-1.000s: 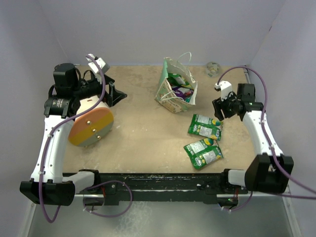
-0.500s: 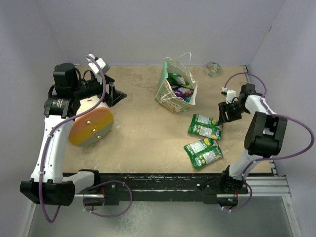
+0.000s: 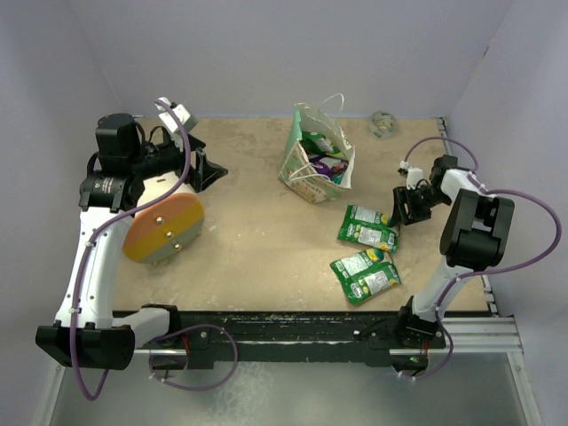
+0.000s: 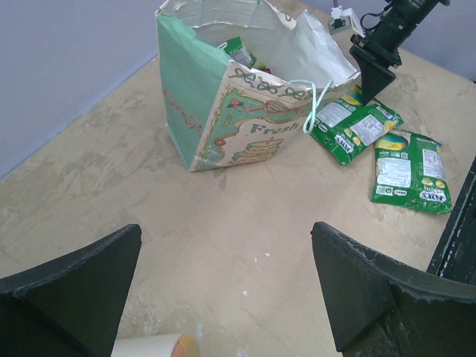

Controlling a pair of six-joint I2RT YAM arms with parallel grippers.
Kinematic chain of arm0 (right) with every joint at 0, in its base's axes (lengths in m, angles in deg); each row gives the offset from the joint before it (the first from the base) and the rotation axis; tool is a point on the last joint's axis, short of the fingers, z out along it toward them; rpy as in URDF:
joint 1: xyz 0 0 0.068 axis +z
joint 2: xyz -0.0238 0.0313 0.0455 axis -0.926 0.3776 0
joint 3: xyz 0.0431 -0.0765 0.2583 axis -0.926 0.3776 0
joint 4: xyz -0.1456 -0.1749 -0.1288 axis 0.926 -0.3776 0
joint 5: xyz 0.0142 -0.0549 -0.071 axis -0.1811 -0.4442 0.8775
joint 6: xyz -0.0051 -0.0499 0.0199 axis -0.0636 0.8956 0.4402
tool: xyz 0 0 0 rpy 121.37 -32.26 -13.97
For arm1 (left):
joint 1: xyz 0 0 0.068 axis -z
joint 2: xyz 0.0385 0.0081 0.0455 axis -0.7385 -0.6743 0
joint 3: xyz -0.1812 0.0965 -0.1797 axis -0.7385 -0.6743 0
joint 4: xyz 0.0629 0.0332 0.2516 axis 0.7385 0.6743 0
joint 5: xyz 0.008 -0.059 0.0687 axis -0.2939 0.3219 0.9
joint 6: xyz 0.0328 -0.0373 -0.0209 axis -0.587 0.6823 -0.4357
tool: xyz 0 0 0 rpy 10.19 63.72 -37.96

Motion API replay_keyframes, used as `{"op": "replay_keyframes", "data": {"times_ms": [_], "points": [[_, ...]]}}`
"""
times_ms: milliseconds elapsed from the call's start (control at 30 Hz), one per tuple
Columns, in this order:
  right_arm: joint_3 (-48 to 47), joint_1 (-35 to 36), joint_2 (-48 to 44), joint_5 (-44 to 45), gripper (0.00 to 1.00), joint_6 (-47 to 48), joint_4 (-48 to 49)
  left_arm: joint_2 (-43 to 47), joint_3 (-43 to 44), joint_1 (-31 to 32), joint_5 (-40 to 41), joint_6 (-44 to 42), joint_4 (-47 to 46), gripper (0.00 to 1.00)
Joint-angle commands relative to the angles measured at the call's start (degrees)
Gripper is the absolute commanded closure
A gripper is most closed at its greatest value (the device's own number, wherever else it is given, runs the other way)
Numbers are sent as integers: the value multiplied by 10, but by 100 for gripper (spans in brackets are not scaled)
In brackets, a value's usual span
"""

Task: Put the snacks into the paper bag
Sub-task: Pick up the snack from the center of the board.

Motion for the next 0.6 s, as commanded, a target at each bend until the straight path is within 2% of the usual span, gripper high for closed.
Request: {"op": "replay_keyframes", "data": {"times_ms": [0,300,433,567], "points": [[-13,-6,6,-28,42,-9,-11,7,-2,-5,-3,-10,-16,1],[-16,-9,37,-84,51,-9,-14,6,-4,-5,-1,-12,-18,1],[-33,-9,61,-102,62,-6,-24,7,-5,-5,0,-12,-18,1],[-50,-9,72,-121,77,3,-31,6,-7,-5,1,-12,-17,1]]}}
